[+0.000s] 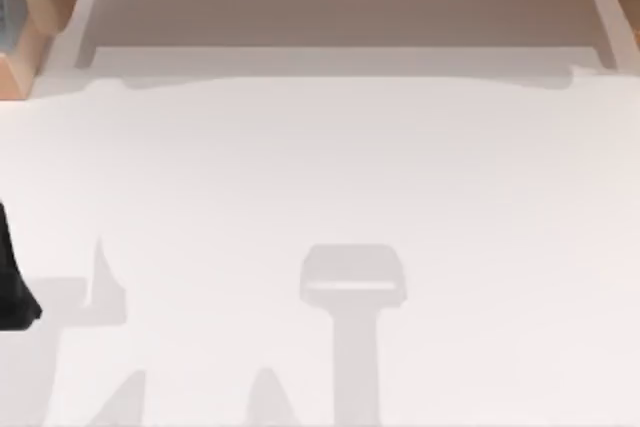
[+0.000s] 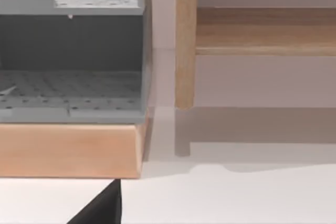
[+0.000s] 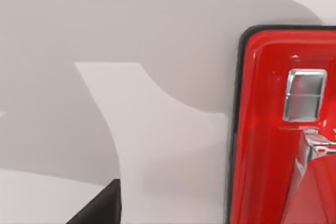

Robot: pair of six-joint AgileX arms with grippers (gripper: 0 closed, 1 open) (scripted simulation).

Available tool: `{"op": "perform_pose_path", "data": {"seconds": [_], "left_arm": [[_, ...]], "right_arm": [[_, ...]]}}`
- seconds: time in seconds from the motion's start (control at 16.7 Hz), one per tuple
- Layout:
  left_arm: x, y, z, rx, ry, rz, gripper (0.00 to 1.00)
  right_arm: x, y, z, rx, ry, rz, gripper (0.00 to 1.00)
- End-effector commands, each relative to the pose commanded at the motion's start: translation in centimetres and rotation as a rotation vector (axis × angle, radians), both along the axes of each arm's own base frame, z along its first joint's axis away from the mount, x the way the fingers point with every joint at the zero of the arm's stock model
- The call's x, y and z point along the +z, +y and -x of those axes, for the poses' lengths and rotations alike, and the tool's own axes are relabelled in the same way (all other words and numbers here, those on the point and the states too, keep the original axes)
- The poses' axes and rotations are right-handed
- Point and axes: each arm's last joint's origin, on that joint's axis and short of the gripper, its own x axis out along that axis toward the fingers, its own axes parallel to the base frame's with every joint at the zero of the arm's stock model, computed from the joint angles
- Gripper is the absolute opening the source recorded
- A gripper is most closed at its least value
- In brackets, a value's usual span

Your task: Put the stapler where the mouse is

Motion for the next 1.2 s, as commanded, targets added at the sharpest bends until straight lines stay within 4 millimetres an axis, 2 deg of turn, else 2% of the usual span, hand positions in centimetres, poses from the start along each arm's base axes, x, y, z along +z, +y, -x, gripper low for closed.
{"op": "perform_pose_path", "data": {"seconds": [0.12, 0.9, 1.2], "left_arm": [[0.0, 0.0, 0.0, 0.0, 0.0, 0.0, 1.0], [0.0, 0.0, 0.0, 0.0, 0.0, 0.0, 1.0], [0.0, 0.0, 0.0, 0.0, 0.0, 0.0, 1.0]], "right_arm": [[0.0, 0.0, 0.0, 0.0, 0.0, 0.0, 1.0], [0.0, 0.0, 0.0, 0.0, 0.0, 0.0, 0.02], [0.0, 0.0, 0.0, 0.0, 0.0, 0.0, 0.0]]}}
